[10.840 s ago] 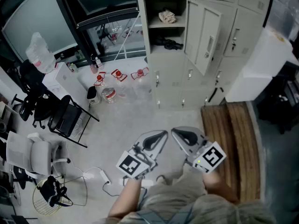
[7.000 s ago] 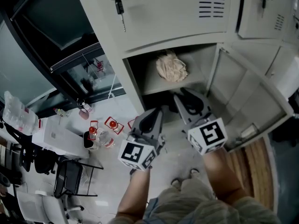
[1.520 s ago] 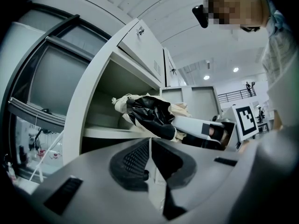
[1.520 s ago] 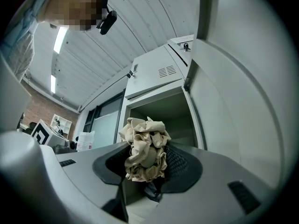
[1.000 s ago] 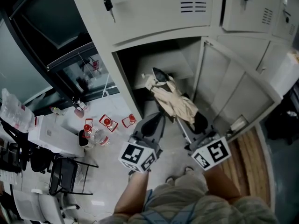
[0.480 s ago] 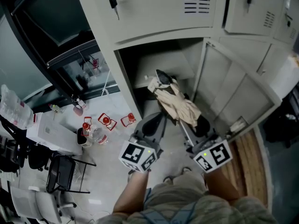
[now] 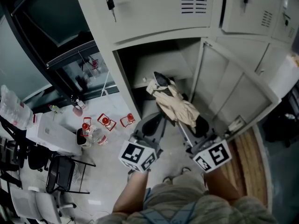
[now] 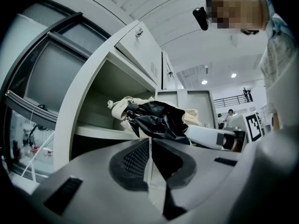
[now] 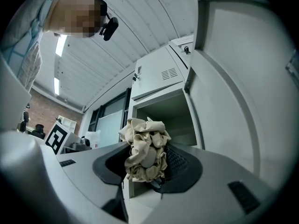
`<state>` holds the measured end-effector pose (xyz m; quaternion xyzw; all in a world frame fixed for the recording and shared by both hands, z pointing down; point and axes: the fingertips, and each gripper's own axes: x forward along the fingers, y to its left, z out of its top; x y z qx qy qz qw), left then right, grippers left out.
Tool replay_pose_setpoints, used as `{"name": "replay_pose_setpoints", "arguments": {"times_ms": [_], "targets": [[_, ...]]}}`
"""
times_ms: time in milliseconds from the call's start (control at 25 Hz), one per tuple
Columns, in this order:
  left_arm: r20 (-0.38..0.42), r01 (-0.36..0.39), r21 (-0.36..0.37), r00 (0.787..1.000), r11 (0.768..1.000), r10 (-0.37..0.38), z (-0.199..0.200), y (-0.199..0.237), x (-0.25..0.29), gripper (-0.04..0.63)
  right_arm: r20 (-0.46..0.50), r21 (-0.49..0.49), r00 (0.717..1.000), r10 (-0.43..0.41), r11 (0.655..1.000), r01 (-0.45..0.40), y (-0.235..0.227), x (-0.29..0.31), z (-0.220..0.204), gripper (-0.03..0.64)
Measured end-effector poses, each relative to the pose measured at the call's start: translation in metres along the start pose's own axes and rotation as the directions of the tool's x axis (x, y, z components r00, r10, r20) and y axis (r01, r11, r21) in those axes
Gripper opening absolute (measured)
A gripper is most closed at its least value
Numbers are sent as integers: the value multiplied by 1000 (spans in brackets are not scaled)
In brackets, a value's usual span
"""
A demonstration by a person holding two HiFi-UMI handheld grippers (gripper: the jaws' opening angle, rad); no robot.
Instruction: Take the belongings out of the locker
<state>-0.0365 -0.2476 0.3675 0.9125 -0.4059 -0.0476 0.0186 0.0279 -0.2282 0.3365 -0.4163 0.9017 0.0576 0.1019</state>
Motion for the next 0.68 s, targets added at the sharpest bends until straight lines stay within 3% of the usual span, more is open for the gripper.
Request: {"name": "replay_pose_setpoints", "arguments": {"times_ms": [680], "targets": [[-6, -1, 2, 1000, 1000, 1, 3, -1, -2, 5, -13, -15, 1000, 11, 1000, -11, 3, 2, 3, 178]]}}
